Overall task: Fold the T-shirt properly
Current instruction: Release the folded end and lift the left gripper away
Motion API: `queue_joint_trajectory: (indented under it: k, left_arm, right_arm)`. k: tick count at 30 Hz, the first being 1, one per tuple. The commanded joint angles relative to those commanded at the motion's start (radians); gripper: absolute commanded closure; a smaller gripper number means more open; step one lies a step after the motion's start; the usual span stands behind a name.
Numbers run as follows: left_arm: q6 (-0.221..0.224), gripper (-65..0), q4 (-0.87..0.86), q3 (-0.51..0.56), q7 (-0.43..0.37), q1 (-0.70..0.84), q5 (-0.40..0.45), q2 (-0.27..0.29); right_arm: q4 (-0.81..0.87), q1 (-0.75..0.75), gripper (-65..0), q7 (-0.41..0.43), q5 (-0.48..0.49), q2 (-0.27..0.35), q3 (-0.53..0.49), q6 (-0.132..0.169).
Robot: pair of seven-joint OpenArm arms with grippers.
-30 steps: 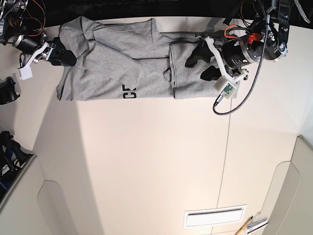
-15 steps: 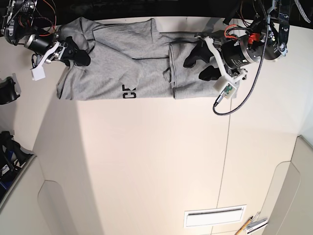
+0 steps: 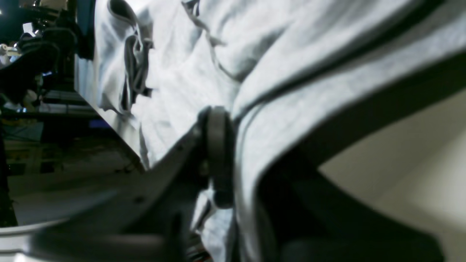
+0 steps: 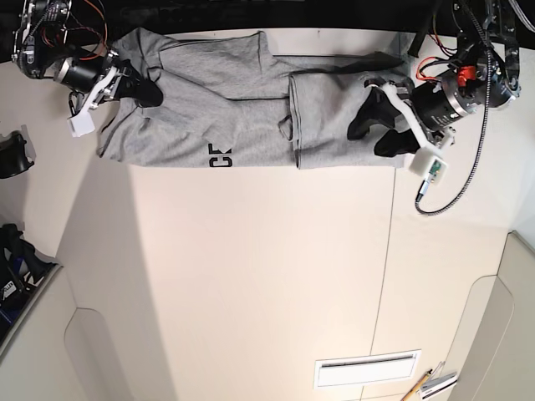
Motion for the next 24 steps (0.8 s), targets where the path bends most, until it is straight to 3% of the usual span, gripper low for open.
queue_joint_trajectory:
  k: [3,12,24]
  left_arm:
    - [-0.008,-40.4,0.0,-0.057,0.02,0.0,-0.031,0.0]
    - [-0.007,-40.4,0.0,-0.139,0.084,0.001,-0.038,0.0]
    - [-0.008,-40.4,0.0,-0.198,0.114,0.064,-0.04,0.0]
  right_arm:
    - [0.0,0.024,0.0,0.0,-0.024,0.0,0.0,0.0]
    - [0.001,0.105,0.0,-0.001,-0.08,0.01,0.003,-0.004]
    - [0.001,0.184,0.0,0.0,-0.105,0.205,0.007,-0.004]
